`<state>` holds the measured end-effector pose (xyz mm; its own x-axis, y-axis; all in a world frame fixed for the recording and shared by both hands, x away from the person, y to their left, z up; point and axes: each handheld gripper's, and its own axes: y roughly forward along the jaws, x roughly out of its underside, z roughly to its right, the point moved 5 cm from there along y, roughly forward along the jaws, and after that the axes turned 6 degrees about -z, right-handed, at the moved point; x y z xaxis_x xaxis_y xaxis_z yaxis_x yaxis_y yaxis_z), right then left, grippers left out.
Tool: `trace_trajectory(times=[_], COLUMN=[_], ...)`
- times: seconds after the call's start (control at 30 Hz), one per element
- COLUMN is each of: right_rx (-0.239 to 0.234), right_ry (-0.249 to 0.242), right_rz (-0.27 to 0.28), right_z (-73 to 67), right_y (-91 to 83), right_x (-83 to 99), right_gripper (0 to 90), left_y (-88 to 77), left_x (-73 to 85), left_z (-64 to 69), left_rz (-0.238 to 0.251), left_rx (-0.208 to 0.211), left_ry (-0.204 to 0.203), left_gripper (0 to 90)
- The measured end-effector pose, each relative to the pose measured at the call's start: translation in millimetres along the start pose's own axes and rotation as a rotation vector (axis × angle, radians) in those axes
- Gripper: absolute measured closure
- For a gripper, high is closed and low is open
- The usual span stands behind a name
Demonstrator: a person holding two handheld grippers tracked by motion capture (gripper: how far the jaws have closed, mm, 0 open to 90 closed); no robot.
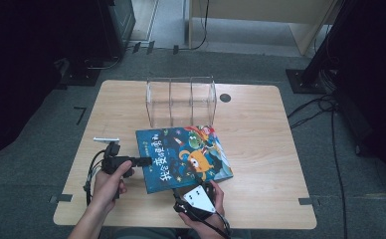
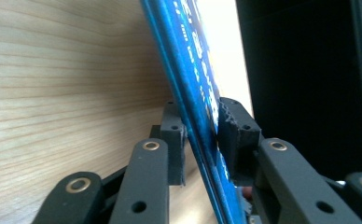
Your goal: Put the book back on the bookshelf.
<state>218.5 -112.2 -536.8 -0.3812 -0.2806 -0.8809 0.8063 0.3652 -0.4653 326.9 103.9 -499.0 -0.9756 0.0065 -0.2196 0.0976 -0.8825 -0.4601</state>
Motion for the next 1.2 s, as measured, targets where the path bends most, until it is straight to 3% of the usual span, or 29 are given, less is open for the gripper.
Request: trace_trajectory(times=[0.13,0.2,0.47,0.93,1.2], right_rx=[-0.011,-0.043,-0.047,-0.027,0.009], right_ry=[0.003,0.036,0.057,0.116,0.160], right_rz=[0.009,-0.001,0.003,-0.002,-0.030], right_z=[1.8,5.6,15.9,47.1,77.6], right_y=[-1.2,-2.6,-8.4,-14.9,-17.7], right_x=[-0.6,-1.2,-3.2,-3.3,2.1], right_gripper=[19.1,15.7,14.5,14.0,13.4], left_y=[-1.3,-2.2,-11.6,-33.0,-48.0], left_x=[-0.9,-1.6,-6.7,-14.2,-20.8], left_z=[2.5,4.2,12.7,24.3,35.4], left_rz=[-0.004,-0.012,0.001,-0.015,-0.026], left_rx=[0.023,0.028,0.028,-0.029,-0.073], left_ry=[-0.009,-0.008,-0.012,0.009,0.030], left_gripper=[76.1,76.6,78.1,78.2,78.5])
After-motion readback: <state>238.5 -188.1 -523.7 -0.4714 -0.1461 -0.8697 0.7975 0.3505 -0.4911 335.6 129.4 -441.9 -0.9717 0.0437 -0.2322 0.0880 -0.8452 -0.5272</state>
